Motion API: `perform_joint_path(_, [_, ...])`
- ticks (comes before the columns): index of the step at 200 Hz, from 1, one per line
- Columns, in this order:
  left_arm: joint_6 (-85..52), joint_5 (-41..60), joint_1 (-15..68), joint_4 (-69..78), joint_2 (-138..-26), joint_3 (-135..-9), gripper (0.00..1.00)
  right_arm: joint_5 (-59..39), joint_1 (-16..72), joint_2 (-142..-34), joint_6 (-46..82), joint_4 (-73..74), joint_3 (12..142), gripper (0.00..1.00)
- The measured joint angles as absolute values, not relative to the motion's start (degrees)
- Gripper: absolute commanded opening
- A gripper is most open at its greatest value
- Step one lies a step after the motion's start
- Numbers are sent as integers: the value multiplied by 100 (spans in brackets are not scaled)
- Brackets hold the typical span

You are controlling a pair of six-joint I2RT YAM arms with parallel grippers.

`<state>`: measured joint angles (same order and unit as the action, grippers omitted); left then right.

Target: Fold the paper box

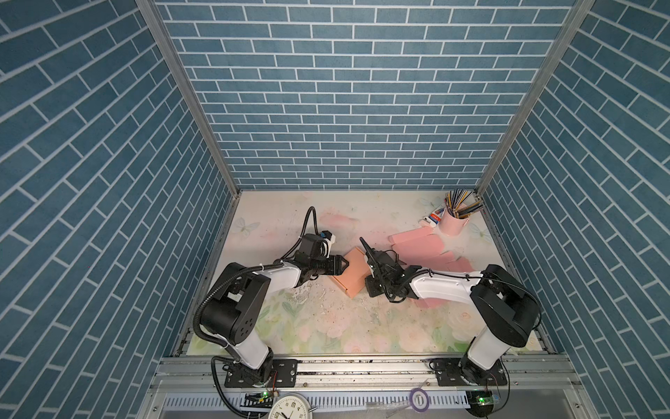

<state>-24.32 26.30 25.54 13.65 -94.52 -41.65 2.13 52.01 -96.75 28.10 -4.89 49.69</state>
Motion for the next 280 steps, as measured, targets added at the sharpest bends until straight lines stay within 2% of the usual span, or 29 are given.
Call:
perform_joint_path(187, [-3002, 2600, 2805, 1660, -8479, -3041, 64, 10, 5450, -9852, 2821, -266, 4993, 28])
perform_joint_path(280, [-3020, 2821, 2836, 1538, -8189, -2797, 70, 19, 5533, -9258, 2958, 261, 4136, 28])
